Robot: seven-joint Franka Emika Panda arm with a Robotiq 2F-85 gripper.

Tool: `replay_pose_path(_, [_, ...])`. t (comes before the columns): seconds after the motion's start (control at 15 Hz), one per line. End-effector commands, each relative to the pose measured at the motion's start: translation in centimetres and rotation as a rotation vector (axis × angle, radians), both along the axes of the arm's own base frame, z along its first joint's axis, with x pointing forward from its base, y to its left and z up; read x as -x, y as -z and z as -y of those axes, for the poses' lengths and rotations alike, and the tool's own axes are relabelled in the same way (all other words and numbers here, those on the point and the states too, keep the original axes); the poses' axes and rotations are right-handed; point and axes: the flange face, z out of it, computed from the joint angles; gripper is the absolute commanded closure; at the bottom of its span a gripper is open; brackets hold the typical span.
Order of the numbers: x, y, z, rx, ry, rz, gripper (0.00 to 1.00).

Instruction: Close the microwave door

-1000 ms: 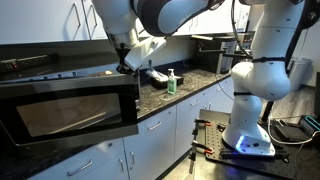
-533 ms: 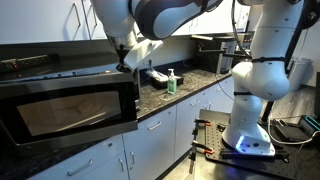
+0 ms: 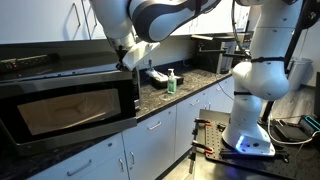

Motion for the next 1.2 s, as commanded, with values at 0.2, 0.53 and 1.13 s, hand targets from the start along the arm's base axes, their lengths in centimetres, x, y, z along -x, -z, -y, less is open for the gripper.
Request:
replay_pose_path(0.2, [0.0,0.0,-0.1,0.0,0.0,-0.001,0.99])
replay_pose_path(0.53, [-0.5,0.2,-0.5,-0.005,-0.01,-0.008,1.0])
replay_pose_path(1.13, [-1.0,0.1,-1.2,0.0,-0.057,-0.025,1.0])
